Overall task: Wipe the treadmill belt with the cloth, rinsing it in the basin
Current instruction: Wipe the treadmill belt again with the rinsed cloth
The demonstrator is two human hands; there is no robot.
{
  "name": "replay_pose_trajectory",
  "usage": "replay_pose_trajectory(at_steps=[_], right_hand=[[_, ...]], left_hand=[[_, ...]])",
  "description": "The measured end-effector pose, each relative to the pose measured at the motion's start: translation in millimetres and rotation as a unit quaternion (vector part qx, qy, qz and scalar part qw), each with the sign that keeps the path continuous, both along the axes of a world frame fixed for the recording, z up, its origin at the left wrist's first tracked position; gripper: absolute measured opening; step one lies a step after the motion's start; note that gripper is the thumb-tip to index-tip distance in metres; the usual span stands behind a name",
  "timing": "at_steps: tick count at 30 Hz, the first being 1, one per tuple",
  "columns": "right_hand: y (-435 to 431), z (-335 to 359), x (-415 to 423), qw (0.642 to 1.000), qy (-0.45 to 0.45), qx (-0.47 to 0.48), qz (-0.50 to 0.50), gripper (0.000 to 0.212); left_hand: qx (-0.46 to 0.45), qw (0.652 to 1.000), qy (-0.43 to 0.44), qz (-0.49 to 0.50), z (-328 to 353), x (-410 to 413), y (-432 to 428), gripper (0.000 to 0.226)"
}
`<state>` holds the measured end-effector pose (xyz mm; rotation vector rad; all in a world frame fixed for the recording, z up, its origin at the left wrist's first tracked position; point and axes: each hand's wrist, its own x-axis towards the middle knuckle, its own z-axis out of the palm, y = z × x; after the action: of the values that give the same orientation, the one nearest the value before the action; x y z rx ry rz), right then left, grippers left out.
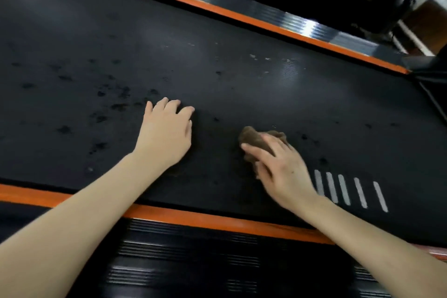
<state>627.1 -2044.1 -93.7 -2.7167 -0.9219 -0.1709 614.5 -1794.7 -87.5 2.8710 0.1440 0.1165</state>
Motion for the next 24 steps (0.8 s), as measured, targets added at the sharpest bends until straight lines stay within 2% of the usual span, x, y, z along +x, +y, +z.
replay_pose_trajectory(at_steps=[6, 13, 20, 22, 24], right_hand=[[-162.3, 7.6, 31.4, 0.976, 0.011, -0.043, -0.213, 0.042], [-309.6, 20.1, 32.5, 0.889, 0.106, -0.093, -0.435, 0.047], [-397.1, 17.9, 21.7, 0.820, 0.121, -0.087, -0.552, 0.047], [-416.0, 13.3, 24.1, 0.824, 0.086, -0.067, -0.556, 0.046], [-429.2, 8.1, 30.3, 0.847, 0.038, -0.053, -0.528, 0.044]], left_hand=[[0.030, 0.994, -0.010, -0.109, 12.5, 36.6, -82.4, 0.044], [0.058, 0.966, -0.001, -0.252, 18.6, 73.2, -211.4, 0.047], [0.035, 0.958, 0.021, -0.283, 2.2, 105.2, -293.4, 0.050], [0.049, 0.956, 0.024, -0.289, -3.7, 114.9, -306.2, 0.052], [0.068, 0.954, 0.030, -0.290, -8.3, 124.7, -314.4, 0.054]])
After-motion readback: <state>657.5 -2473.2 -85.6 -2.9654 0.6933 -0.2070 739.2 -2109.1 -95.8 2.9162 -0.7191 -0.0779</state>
